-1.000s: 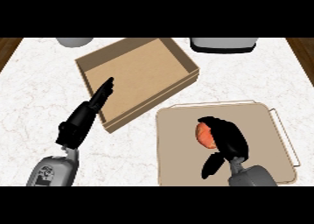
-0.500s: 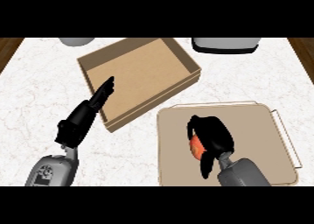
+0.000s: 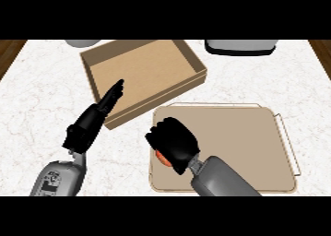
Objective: Pick the squash from the tray and place it in the cardboard box
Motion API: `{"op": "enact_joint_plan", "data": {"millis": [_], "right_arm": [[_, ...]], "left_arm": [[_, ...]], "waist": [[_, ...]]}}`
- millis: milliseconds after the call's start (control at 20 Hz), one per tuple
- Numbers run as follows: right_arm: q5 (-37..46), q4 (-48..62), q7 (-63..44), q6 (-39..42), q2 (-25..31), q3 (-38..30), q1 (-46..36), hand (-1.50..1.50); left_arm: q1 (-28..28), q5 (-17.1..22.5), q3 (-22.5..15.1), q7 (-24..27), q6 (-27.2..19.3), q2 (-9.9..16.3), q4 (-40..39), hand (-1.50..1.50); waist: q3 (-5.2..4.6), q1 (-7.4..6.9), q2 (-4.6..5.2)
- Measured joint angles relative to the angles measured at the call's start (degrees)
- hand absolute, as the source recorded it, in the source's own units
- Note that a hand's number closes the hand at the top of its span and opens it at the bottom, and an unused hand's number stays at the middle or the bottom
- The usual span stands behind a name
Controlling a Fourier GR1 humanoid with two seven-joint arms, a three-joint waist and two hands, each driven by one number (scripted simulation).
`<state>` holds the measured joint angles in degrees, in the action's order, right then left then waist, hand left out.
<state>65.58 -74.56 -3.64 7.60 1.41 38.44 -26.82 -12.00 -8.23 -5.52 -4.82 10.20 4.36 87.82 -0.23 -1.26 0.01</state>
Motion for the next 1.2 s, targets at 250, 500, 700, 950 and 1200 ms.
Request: {"op": "enact_joint_plan", "data": {"millis": [250, 500, 700, 950, 1200], "right_arm": [[0.4, -6.5, -0.5, -1.8, -0.7, 0.6, -0.4, 1.50], [-3.0, -20.2, -0.7, 6.5, 0.1, -2.0, -0.4, 1.50], [-8.2, -31.9, -3.4, 13.2, -0.6, -4.9, 0.0, 1.50], [-13.4, -40.1, -11.1, 14.7, -1.2, -6.5, -0.7, 1.50], [-18.0, -39.2, -17.2, 15.0, -1.3, -11.4, -6.7, 1.50]], "left_arm": [[1.1, 0.5, 0.7, -1.1, 0.5, 0.6, 1.8, 0.00], [1.9, 0.1, 1.1, 0.4, 0.2, 0.6, 1.1, 0.00], [2.1, 0.4, 1.5, 0.0, 0.6, 0.8, 1.2, 0.00], [1.4, 0.5, 1.6, -0.7, 0.7, 0.5, 1.4, 0.00], [1.5, 0.0, 1.5, -0.3, 0.9, 0.5, 1.5, 0.00]], "waist": [[0.16, 0.83, -0.10], [0.20, 1.44, -0.19], [0.21, 1.65, -0.26], [0.22, 1.38, -0.18], [0.20, 1.10, -0.10]]}}
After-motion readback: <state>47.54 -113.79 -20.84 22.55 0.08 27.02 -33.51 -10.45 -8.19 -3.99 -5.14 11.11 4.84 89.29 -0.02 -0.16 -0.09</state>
